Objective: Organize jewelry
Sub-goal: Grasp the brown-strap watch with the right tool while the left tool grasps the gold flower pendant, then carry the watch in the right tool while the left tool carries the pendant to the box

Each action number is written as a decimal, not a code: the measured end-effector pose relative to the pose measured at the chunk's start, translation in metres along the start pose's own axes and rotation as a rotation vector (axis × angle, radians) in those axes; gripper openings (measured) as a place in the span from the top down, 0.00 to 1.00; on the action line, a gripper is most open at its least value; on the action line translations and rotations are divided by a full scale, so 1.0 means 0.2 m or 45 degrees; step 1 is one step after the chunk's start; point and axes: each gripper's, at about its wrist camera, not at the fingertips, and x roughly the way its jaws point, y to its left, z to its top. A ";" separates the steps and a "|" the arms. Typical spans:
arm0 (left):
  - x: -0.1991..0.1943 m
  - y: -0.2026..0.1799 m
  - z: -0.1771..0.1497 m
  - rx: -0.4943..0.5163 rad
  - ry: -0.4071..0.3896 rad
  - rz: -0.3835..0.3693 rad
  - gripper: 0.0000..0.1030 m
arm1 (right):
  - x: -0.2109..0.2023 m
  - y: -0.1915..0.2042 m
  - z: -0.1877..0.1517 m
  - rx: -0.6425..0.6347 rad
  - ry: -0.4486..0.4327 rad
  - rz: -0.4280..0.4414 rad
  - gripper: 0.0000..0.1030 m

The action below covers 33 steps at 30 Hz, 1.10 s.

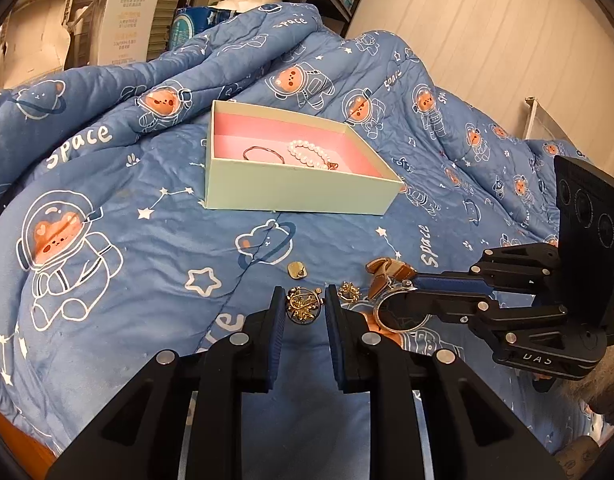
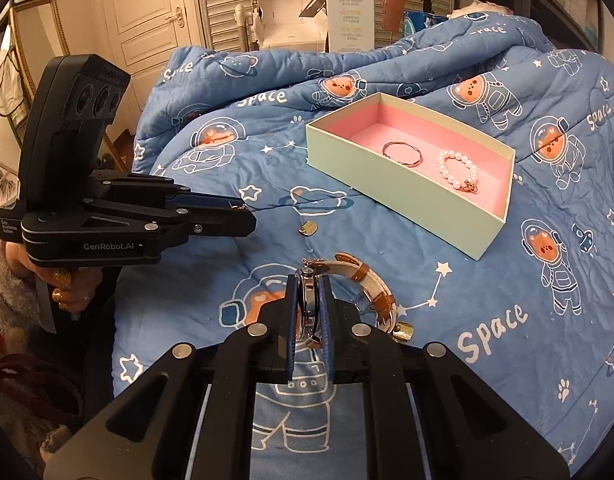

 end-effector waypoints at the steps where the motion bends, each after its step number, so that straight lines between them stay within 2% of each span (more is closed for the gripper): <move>1: 0.00 0.00 0.00 0.001 -0.001 0.000 0.81 | -0.01 0.00 0.00 0.010 -0.003 0.004 0.89; 17: -0.06 -0.06 0.07 0.021 -0.039 -0.021 0.81 | -0.10 -0.07 0.07 0.186 -0.059 0.108 0.89; 33: -0.04 -0.08 0.29 0.079 -0.085 -0.017 0.81 | -0.19 -0.15 0.27 0.145 -0.134 0.070 0.89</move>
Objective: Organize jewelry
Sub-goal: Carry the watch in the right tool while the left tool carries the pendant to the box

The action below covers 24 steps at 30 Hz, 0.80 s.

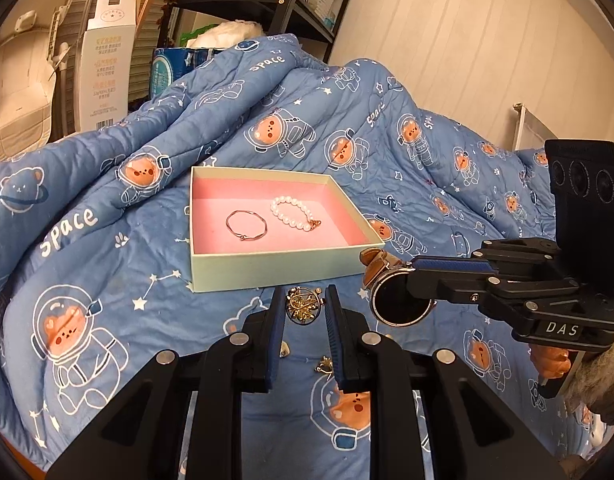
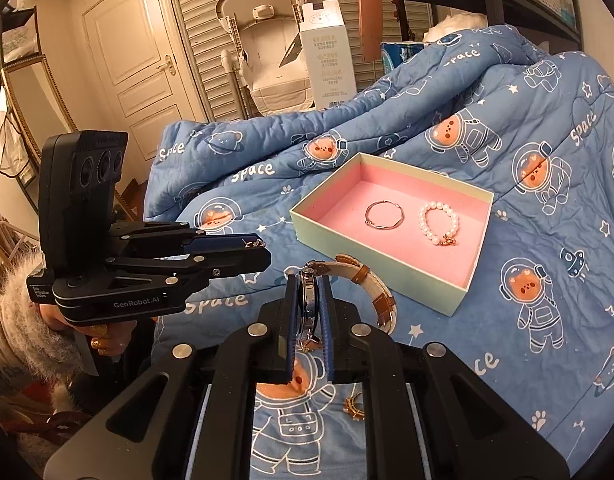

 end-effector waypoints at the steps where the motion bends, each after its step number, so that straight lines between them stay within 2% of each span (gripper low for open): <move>1: 0.01 0.01 0.01 -0.004 0.001 -0.002 0.81 | 0.00 0.00 0.01 -0.003 -0.002 -0.004 0.89; 14: 0.17 0.07 0.21 0.036 0.042 0.048 0.81 | 0.09 -0.16 0.24 0.016 -0.024 -0.078 0.89; 19: 0.25 0.12 0.29 0.035 0.084 0.081 0.81 | 0.17 -0.26 0.29 0.075 0.015 -0.100 0.89; 24: 0.36 0.18 0.34 0.023 0.174 0.119 0.81 | 0.27 -0.34 0.32 0.125 0.086 -0.110 0.89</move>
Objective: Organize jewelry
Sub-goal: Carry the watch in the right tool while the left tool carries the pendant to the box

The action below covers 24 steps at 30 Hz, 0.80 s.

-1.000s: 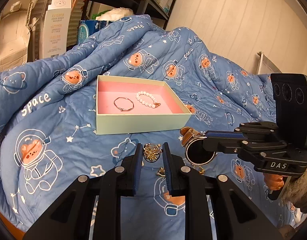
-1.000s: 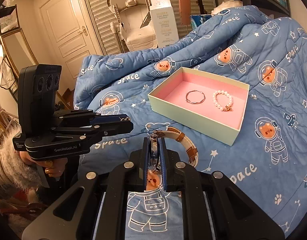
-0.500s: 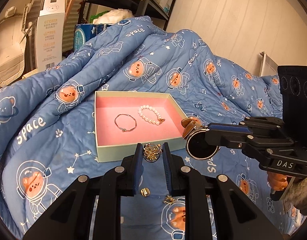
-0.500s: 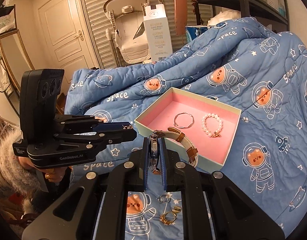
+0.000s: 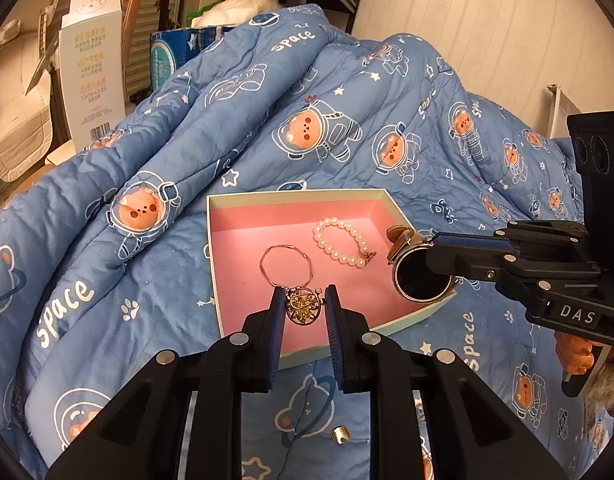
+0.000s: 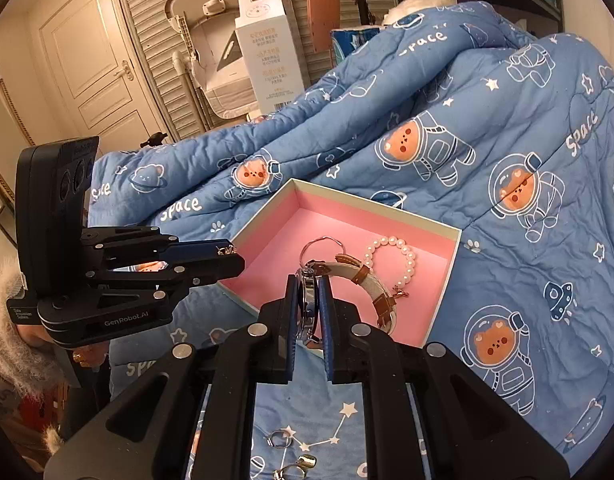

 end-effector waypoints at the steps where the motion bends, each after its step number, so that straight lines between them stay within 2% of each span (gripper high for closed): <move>1: 0.02 0.01 0.01 -0.007 0.015 0.011 0.81 | 0.02 -0.01 0.01 0.012 0.013 -0.002 0.89; 10: 0.19 -0.01 0.01 0.044 0.167 0.071 0.81 | 0.17 -0.10 0.05 0.088 0.113 -0.016 0.89; 16: 0.27 -0.03 0.02 0.075 0.233 0.094 0.81 | 0.24 -0.09 0.05 0.067 0.174 -0.041 0.89; 24: 0.36 -0.05 0.03 0.190 0.334 0.136 0.81 | 0.33 -0.09 0.04 0.014 0.254 -0.098 0.89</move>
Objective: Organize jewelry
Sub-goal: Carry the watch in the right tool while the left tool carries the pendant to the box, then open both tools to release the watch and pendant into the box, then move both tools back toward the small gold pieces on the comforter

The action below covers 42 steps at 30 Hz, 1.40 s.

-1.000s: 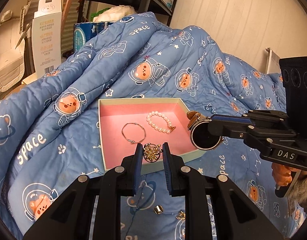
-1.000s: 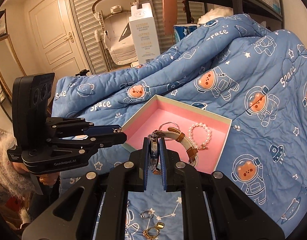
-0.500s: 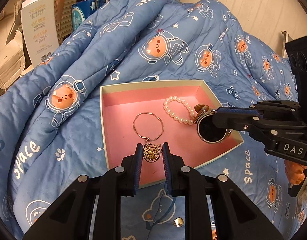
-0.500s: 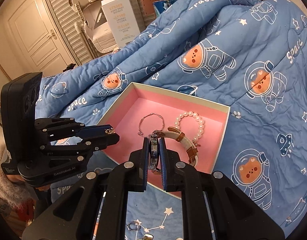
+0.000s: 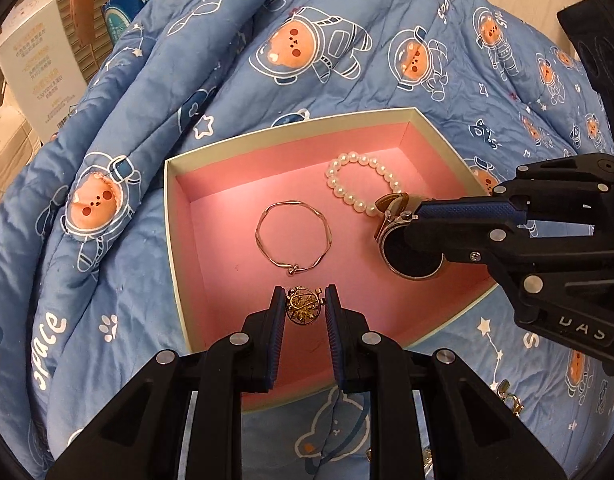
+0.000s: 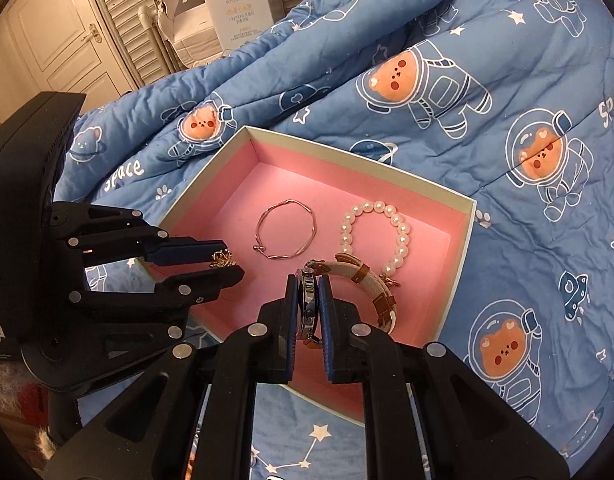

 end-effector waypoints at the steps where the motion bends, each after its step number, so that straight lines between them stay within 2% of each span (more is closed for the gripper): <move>1: 0.01 0.00 0.01 0.006 0.013 -0.002 0.81 | 0.01 0.00 0.00 -0.001 0.005 -0.008 0.89; 9: 0.06 -0.02 0.05 0.072 0.099 0.023 0.81 | 0.04 0.00 0.02 -0.029 0.017 -0.039 0.90; 13: 0.05 -0.03 0.05 0.072 0.092 0.030 0.80 | 0.03 0.00 0.03 -0.031 0.002 -0.048 0.89; 17: -0.02 -0.03 0.04 0.044 0.019 0.023 0.57 | 0.02 0.00 0.03 -0.037 -0.020 -0.036 0.89; 21: -0.13 0.00 0.00 -0.008 -0.070 0.000 0.48 | -0.02 -0.01 0.02 -0.013 -0.062 -0.045 0.89; 22: -0.16 0.01 -0.01 -0.014 -0.094 0.006 0.46 | -0.04 -0.01 0.01 -0.009 -0.078 -0.051 0.85; 23: -0.20 0.02 -0.03 -0.025 -0.124 0.007 0.40 | -0.06 -0.01 0.00 -0.008 -0.098 -0.053 0.79; 25: -0.27 0.05 -0.08 -0.063 -0.176 -0.003 0.32 | -0.12 -0.01 -0.01 0.011 -0.150 -0.047 0.45; 26: -0.30 0.07 -0.11 -0.089 -0.201 -0.009 0.28 | -0.15 -0.01 -0.02 0.034 -0.188 -0.046 0.42; 28: -0.35 0.10 -0.18 -0.154 -0.247 -0.022 0.22 | -0.21 -0.01 -0.05 0.067 -0.225 -0.021 0.41; 33: -0.40 0.12 -0.40 -0.264 -0.296 -0.036 0.19 | -0.31 0.02 -0.17 0.117 -0.266 0.007 0.36; 37: -0.42 0.06 -0.54 -0.266 -0.296 -0.003 0.19 | -0.34 0.09 -0.32 0.071 -0.261 -0.044 0.36; 42: -0.43 -0.02 -0.67 -0.281 -0.311 -0.027 0.19 | -0.36 0.14 -0.50 -0.001 -0.263 -0.113 0.36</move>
